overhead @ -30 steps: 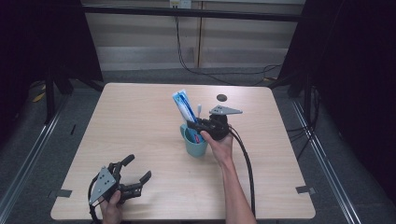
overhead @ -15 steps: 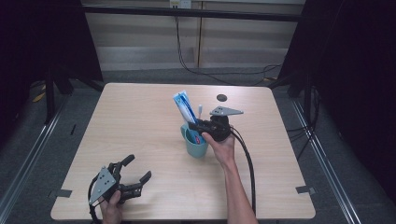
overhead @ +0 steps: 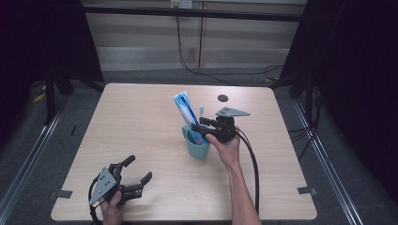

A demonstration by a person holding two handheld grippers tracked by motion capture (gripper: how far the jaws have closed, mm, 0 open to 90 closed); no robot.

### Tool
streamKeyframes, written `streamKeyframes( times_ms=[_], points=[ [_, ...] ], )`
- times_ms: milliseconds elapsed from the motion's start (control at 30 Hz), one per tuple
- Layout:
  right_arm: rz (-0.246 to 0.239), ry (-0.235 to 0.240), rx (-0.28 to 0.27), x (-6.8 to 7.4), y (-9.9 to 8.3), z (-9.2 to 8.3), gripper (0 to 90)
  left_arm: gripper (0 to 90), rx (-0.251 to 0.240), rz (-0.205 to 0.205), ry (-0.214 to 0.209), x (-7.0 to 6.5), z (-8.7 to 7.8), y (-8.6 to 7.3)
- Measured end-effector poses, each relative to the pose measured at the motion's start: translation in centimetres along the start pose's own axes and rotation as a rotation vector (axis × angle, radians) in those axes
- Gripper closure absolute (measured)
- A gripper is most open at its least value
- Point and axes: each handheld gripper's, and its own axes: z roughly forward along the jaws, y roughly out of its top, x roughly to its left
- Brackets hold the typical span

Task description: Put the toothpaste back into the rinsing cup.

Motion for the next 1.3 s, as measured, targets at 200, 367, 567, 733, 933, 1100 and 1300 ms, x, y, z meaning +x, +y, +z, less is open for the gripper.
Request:
streamKeyframes(
  times_ms=[200, 367, 567, 733, 933, 1100, 1300],
  points=[
    [0.027, -0.012, -0.012, -0.3, -0.2, -0.7, 36.3, 15.6, -0.004, -0.007, 0.004, 0.0, 0.0, 0.0],
    [0.038, -0.027, -0.009, -0.5, -0.3, -1.2, 27.5, 15.6, -0.004, -0.007, 0.006, 0.0, 0.0, 0.0],
    [0.034, -0.055, -0.028, -0.5, -0.1, -2.2, 22.4, 15.6, -0.004, -0.004, 0.005, 0.0, 0.1, 0.0],
    [0.026, -0.074, -0.041, -0.5, 0.1, -2.9, 20.1, 15.6, -0.001, 0.0, 0.009, 0.0, 0.0, 0.0],
    [0.019, -0.116, -0.038, -0.6, 0.1, -3.8, 16.1, 15.6, 0.003, -0.004, 0.026, 0.0, 0.0, 0.0],
    [0.015, -0.152, -0.064, -0.8, -0.1, -4.8, 15.7, 15.5, 0.003, -0.005, 0.028, 0.0, 0.0, 0.0],
    [0.016, -0.185, -0.059, -1.2, -1.1, -6.0, 14.3, 15.6, 0.005, -0.003, 0.028, 0.0, 0.0, 0.0]
  ],
)
